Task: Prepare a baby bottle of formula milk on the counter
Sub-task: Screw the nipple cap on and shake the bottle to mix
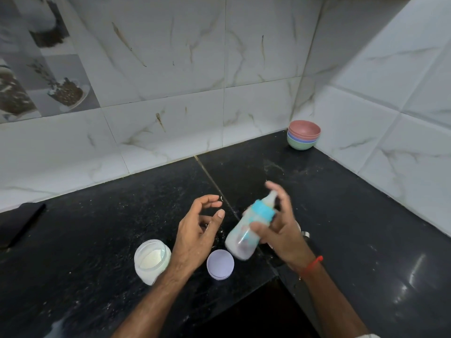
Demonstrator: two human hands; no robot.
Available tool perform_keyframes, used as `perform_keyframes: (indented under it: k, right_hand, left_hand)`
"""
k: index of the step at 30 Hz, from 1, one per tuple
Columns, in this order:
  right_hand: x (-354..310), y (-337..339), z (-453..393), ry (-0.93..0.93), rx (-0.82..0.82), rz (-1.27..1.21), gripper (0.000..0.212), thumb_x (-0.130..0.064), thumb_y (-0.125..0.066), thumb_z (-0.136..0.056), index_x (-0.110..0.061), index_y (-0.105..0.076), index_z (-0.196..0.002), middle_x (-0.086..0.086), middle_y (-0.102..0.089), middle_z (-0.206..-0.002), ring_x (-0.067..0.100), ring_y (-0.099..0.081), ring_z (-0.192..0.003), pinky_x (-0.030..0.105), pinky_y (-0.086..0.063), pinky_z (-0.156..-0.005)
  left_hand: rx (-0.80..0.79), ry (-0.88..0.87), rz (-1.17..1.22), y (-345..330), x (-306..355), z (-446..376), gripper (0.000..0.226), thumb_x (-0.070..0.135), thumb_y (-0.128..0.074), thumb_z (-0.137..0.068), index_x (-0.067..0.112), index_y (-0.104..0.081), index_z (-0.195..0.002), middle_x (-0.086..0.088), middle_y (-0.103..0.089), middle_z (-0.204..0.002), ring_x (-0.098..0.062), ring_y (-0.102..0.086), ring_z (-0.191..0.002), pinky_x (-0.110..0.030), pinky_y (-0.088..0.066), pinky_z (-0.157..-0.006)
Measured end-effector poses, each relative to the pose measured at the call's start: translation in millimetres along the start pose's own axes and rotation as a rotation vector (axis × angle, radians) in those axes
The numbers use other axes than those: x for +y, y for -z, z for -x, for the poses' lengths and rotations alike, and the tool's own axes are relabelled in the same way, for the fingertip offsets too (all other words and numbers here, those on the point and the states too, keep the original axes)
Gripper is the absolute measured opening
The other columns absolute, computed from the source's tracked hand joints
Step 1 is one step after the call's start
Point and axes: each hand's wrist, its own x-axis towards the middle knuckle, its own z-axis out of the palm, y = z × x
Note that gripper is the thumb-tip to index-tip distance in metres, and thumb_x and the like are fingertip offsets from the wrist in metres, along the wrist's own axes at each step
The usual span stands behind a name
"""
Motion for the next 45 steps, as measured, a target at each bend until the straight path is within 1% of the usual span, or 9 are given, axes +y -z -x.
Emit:
perform_keyframes:
  k: [6, 9, 12, 17, 23, 28, 34, 39, 45]
  right_hand:
    - [-4.3, 7.8, -6.0, 0.087, 0.439, -0.489, 0.07, -0.036, -0.069, -0.091, -0.042, -0.032, -0.15, 0.028, -0.049, -0.142, 0.037, -0.061, -0.111, 0.049, -0.063, -0.065]
    - [-8.9, 5.9, -3.6, 0.018, 0.278, -0.393, 0.077, -0.038, -0.08, -0.085, -0.049, -0.035, -0.147, 0.022, -0.054, -0.128, 0.037, -0.062, -0.108, 0.066, -0.058, -0.078]
    - [-2.0, 0.3, 2.8, -0.057, 0.02, -0.005, 0.085, -0.02, -0.084, -0.081, -0.048, -0.038, -0.146, 0.025, -0.066, -0.114, 0.033, -0.068, -0.099, 0.051, -0.062, -0.078]
    - [2.2, 0.5, -4.5, 0.074, 0.459, -0.575, 0.066, -0.03, -0.06, -0.094, -0.037, -0.03, -0.153, 0.011, -0.057, -0.13, 0.026, -0.072, -0.103, 0.05, -0.062, -0.068]
    - [10.7, -0.1, 10.6, -0.081, 0.016, -0.003, 0.085, -0.014, -0.083, -0.082, -0.045, -0.036, -0.146, 0.027, -0.069, -0.115, 0.024, -0.072, -0.086, 0.031, -0.058, -0.057]
    - [7.0, 11.4, -3.4, 0.079, 0.51, -0.56, 0.065, -0.031, -0.061, -0.097, -0.036, -0.028, -0.154, 0.019, -0.051, -0.145, 0.042, -0.062, -0.122, 0.044, -0.062, -0.064]
    - [8.2, -0.7, 12.4, -0.085, -0.002, 0.051, 0.088, -0.005, -0.08, -0.082, -0.042, -0.035, -0.148, 0.028, -0.066, -0.115, 0.025, -0.071, -0.092, 0.038, -0.062, -0.067]
    - [10.5, 1.0, 1.5, 0.063, 0.493, -0.553, 0.071, -0.028, -0.063, -0.091, -0.039, -0.03, -0.153, 0.014, -0.055, -0.139, 0.026, -0.068, -0.107, 0.043, -0.063, -0.066]
    - [21.3, -11.0, 16.3, -0.097, 0.08, -0.037, 0.082, -0.012, -0.078, -0.084, -0.047, -0.038, -0.147, 0.008, -0.074, -0.112, 0.028, -0.072, -0.098, 0.043, -0.063, -0.065]
  left_hand:
    - [0.001, -0.003, 0.015, -0.6, 1.3, 1.5, 0.028, 0.027, -0.067, -0.1, 0.035, -0.061, -0.126, 0.021, -0.07, -0.121, -0.016, -0.075, -0.087, -0.052, -0.061, -0.082]
    - [-0.002, 0.005, 0.014, 0.1, 0.5, 1.8, 0.028, 0.026, -0.067, -0.099, 0.035, -0.061, -0.125, 0.021, -0.07, -0.12, -0.016, -0.075, -0.087, -0.052, -0.061, -0.083]
    - [-0.006, 0.004, 0.001, -1.6, 1.0, 1.2, 0.029, 0.027, -0.067, -0.099, 0.034, -0.061, -0.126, 0.021, -0.07, -0.121, -0.015, -0.075, -0.087, -0.05, -0.061, -0.084]
    - [-0.001, -0.007, 0.009, -1.9, 0.9, 2.0, 0.028, 0.027, -0.067, -0.1, 0.035, -0.06, -0.126, 0.022, -0.07, -0.121, -0.018, -0.075, -0.087, -0.051, -0.061, -0.081]
    - [-0.007, -0.004, 0.003, -2.2, 0.4, 1.9, 0.029, 0.026, -0.068, -0.099, 0.034, -0.061, -0.126, 0.023, -0.07, -0.12, -0.019, -0.075, -0.085, -0.049, -0.06, -0.081]
    - [-0.005, -0.003, 0.009, -1.4, -0.1, 2.5, 0.028, 0.027, -0.067, -0.099, 0.034, -0.061, -0.126, 0.022, -0.07, -0.121, -0.018, -0.075, -0.085, -0.046, -0.061, -0.08]
    - [-0.017, 0.006, 0.006, -3.1, -1.2, 2.7, 0.028, 0.026, -0.068, -0.099, 0.034, -0.061, -0.125, 0.021, -0.07, -0.119, -0.018, -0.075, -0.085, -0.046, -0.061, -0.082]
    - [-0.003, -0.002, 0.013, -2.3, -0.7, 3.0, 0.028, 0.027, -0.067, -0.099, 0.033, -0.061, -0.126, 0.021, -0.07, -0.12, -0.017, -0.075, -0.086, -0.048, -0.061, -0.081]
    - [-0.009, -0.012, 0.006, -1.8, 0.2, 1.9, 0.03, 0.026, -0.068, -0.099, 0.034, -0.061, -0.127, 0.02, -0.07, -0.121, -0.017, -0.075, -0.086, -0.05, -0.062, -0.081]
